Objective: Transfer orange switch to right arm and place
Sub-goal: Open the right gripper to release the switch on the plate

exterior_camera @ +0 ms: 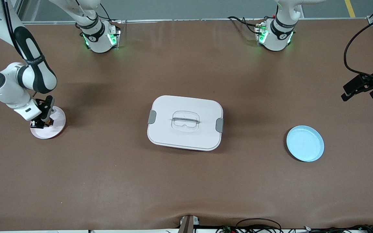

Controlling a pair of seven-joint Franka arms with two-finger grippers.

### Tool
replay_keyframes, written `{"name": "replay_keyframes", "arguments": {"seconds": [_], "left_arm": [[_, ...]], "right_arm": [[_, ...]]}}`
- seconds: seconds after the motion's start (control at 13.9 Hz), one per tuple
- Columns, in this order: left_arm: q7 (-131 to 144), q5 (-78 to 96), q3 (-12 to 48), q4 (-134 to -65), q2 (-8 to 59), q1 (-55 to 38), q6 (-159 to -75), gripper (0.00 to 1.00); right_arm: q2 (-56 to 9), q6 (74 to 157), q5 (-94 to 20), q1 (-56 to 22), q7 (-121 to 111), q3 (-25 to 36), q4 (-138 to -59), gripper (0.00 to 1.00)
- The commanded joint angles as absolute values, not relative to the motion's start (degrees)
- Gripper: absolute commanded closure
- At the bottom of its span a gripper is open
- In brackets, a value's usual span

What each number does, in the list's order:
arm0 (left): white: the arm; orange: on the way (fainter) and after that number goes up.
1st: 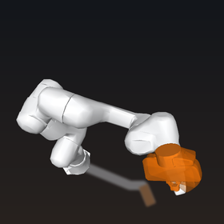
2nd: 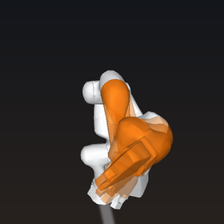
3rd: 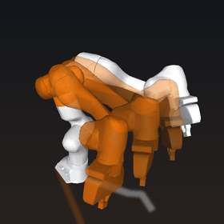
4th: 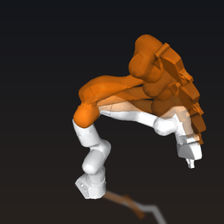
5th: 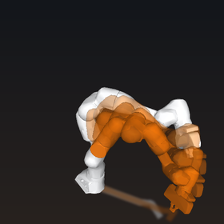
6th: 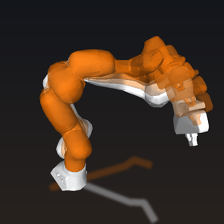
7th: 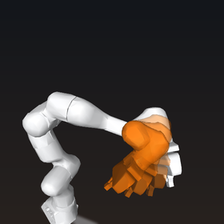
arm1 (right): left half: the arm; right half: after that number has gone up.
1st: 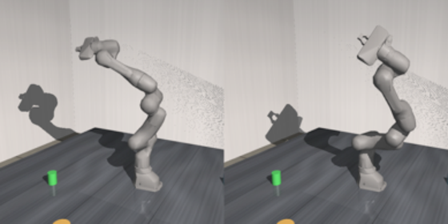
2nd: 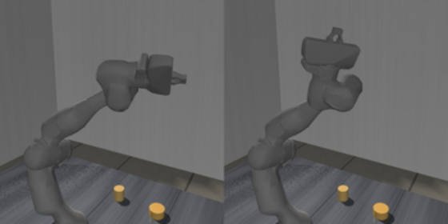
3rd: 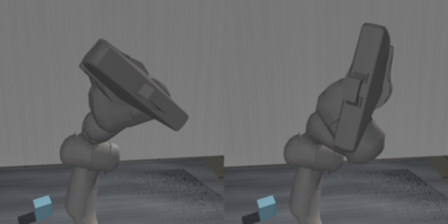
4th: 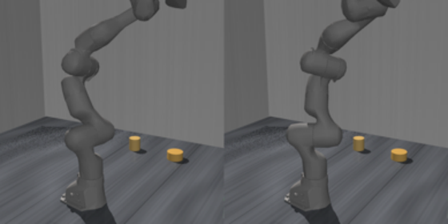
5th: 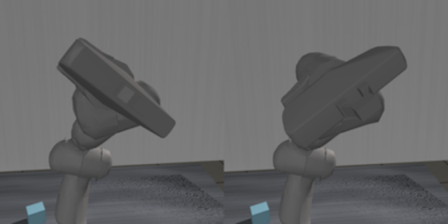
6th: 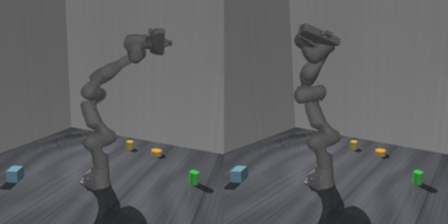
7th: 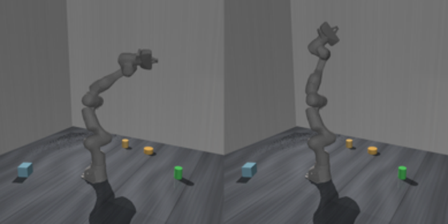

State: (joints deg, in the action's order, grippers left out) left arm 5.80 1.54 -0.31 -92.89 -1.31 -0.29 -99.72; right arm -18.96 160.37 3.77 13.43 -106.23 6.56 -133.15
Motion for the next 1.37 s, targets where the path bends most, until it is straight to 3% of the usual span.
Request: {"name": "replay_keyframes", "arguments": {"seconds": [0.0,0.94,1.01,1.15,1.3], "left_arm": [[5.28,1.41,-0.35,-92.29,-1.76,-0.97,-97.13,0.0],[2.99,1.67,0.0,-90.53,-1.76,-0.79,-91.15,0.0],[3.08,1.67,0.0,-90.44,-1.76,-0.88,-91.14,0.0],[3.16,1.67,0.09,-90.44,-1.84,-0.97,-91.06,0.0],[3.08,1.67,0.0,-90.44,-1.76,-0.97,-91.05,0.0]], "right_arm": [[-19.6,161.54,4.39,15.21,-107.23,5.62,-133.15,1.0],[-23.47,164.0,3.96,14.86,-106.97,5.1,-131.93,1.0],[-23.47,163.48,3.96,14.33,-106.7,5.1,-131.31,0.04],[-23.29,163.21,3.87,14.33,-106.52,5.01,-130.61,0.0],[-22.42,156.41,3.78,14.33,-105.13,4.66,-127.73,0.0]]}}
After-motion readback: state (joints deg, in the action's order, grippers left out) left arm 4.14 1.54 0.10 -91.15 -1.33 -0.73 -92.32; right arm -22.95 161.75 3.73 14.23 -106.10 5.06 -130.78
